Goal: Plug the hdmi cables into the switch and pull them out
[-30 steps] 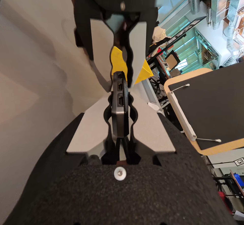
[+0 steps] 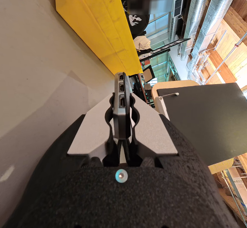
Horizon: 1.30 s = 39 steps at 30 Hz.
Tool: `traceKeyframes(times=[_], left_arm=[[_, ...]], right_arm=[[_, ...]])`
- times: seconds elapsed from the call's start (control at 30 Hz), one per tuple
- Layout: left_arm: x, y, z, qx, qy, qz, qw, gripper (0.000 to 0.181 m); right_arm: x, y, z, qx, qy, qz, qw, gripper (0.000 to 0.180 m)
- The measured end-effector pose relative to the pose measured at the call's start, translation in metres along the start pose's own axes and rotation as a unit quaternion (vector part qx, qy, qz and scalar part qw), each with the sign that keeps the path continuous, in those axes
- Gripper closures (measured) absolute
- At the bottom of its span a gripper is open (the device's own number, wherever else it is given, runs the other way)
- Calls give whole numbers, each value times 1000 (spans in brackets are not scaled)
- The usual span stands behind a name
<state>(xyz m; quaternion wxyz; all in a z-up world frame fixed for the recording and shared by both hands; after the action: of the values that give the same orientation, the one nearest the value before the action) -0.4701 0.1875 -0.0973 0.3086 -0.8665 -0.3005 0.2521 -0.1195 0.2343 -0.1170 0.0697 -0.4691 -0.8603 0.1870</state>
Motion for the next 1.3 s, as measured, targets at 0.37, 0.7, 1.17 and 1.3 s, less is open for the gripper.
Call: traceKeyframes(times=[0.37,0.7,1.17,1.3], left_arm=[[26,-27,25,-150,85,-55,984,169],[5,-8,-73,400,109,-14,910,175],[7,134,-128,803,112,205,548,174],[14,138,-124,774,117,233,578,173]], right_arm=[[-2,2,-1,5,-5,2,1000,159],[-4,5,-3,10,-3,12,1000,159],[-16,13,-35,157,47,-30,986,159],[-14,12,-32,150,42,-26,987,159]])
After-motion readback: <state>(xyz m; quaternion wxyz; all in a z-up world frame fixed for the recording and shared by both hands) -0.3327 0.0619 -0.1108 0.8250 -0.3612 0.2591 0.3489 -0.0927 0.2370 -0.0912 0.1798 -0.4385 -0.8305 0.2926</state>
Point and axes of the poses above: each gripper's, where its closed fingertips meet, x out along the fingers, y out of its underside, z = x × y across the jaws, the point moved 9 cm from there along -x, back along the fingers
